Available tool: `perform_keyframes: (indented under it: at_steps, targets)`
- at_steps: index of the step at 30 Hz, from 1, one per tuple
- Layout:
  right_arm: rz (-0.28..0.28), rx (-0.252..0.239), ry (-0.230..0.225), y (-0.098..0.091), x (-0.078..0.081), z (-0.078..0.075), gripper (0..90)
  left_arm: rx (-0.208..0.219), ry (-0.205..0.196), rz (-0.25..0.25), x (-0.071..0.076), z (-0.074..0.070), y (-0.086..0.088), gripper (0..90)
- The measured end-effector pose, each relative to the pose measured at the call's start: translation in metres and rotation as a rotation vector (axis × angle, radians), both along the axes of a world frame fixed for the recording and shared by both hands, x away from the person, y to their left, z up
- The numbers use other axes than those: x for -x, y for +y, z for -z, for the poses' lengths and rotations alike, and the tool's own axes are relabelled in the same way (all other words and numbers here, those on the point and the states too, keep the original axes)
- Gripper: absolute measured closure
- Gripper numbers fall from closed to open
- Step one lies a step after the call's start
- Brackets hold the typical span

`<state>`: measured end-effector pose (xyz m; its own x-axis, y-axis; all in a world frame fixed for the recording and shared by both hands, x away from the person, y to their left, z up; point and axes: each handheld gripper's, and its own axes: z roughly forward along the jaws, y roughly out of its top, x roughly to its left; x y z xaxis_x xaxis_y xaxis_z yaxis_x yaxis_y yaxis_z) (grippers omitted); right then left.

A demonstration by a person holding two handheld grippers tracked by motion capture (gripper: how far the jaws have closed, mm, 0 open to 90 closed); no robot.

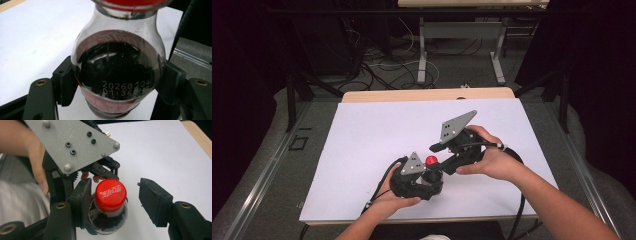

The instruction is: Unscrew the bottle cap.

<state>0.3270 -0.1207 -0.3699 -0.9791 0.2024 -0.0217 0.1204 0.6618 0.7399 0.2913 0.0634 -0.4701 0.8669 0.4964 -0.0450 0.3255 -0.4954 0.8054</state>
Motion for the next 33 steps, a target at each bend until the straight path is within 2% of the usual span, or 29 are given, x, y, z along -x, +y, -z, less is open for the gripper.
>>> perform_keyframes:
  at_steps: [1, 3, 4, 5, 7, 10, 11, 12, 14, 15, 17, 20, 21, 23, 25, 26, 27, 28, 29, 31, 33]
  targets:
    - [0.050, 0.000, 0.008, 0.001, 0.004, 0.000, 43.1, 0.000, -0.003, -0.005, 0.000, 0.000, 0.000, 29.8]
    - [0.126, 0.007, -0.013, 0.003, 0.010, 0.001, 43.9, -0.014, 0.004, -0.008, 0.001, 0.000, 0.000, 29.8]
    - [0.178, 0.003, 0.002, 0.005, 0.013, 0.002, 44.8, -0.019, 0.000, -0.011, 0.001, 0.000, 0.000, 29.8]
    - [0.207, -0.009, 0.012, 0.005, 0.015, 0.002, 47.5, -0.009, -0.016, -0.021, 0.000, 0.002, -0.001, 29.8]
    - [0.271, -0.013, 0.047, 0.006, 0.018, 0.001, 51.9, -0.005, -0.010, -0.023, 0.001, 0.003, -0.001, 29.8]
    - [0.306, -0.016, 0.066, 0.008, 0.019, 0.003, 55.3, -0.013, -0.016, -0.024, 0.000, 0.003, -0.001, 29.8]
    - [0.293, -0.012, 0.073, 0.008, 0.019, 0.003, 59.6, -0.014, -0.016, -0.023, 0.000, 0.003, -0.001, 29.8]
    - [0.290, -0.010, 0.096, 0.008, 0.019, 0.003, 60.2, -0.014, -0.016, -0.023, 0.000, 0.003, -0.001, 29.8]
    - [0.253, -0.003, 0.091, 0.008, 0.017, 0.002, 60.6, -0.008, -0.010, -0.018, 0.001, 0.003, -0.001, 29.8]
    - [0.212, 0.008, 0.073, 0.008, 0.015, 0.002, 60.7, -0.019, -0.003, -0.005, 0.001, 0.002, -0.001, 29.8]
    - [0.122, 0.032, 0.070, 0.006, 0.009, 0.000, 60.8, -0.015, -0.016, -0.002, 0.002, 0.003, -0.002, 29.8]
    - [-0.045, 0.045, 0.062, 0.003, -0.004, -0.001, 60.9, -0.016, -0.006, 0.023, 0.003, 0.002, -0.002, 29.8]
    - [-0.118, 0.049, 0.055, 0.002, -0.008, -0.002, 60.9, -0.012, -0.007, 0.031, 0.003, 0.002, -0.003, 29.8]
    - [-0.188, 0.060, 0.051, 0.000, -0.013, -0.002, 60.8, -0.005, 0.002, 0.040, 0.004, 0.003, -0.004, 29.8]
    - [-0.239, 0.063, 0.029, 0.001, -0.014, -0.002, 60.6, -0.003, -0.009, 0.031, 0.003, 0.004, -0.004, 29.8]
    - [-0.249, 0.065, 0.006, 0.001, -0.014, -0.001, 60.3, -0.002, -0.010, 0.025, 0.003, 0.004, -0.004, 29.8]
    - [-0.232, 0.065, 0.005, 0.002, -0.013, -0.001, 54.8, -0.011, 0.000, 0.031, 0.003, 0.003, -0.003, 29.8]
    - [-0.199, 0.050, 0.015, 0.002, -0.011, 0.000, 47.8, -0.010, 0.000, 0.027, 0.003, 0.003, -0.003, 29.8]
    - [-0.168, 0.033, 0.032, 0.002, -0.009, -0.001, 46.0, -0.009, 0.000, 0.023, 0.003, 0.002, -0.002, 29.8]
    - [-0.102, 0.020, 0.022, 0.001, -0.006, -0.002, 42.8, 0.000, -0.016, 0.001, 0.002, 0.003, -0.002, 29.8]
    - [0.007, -0.010, 0.042, 0.001, 0.000, -0.005, 42.8, -0.005, -0.010, -0.005, 0.001, 0.001, 0.000, 29.8]
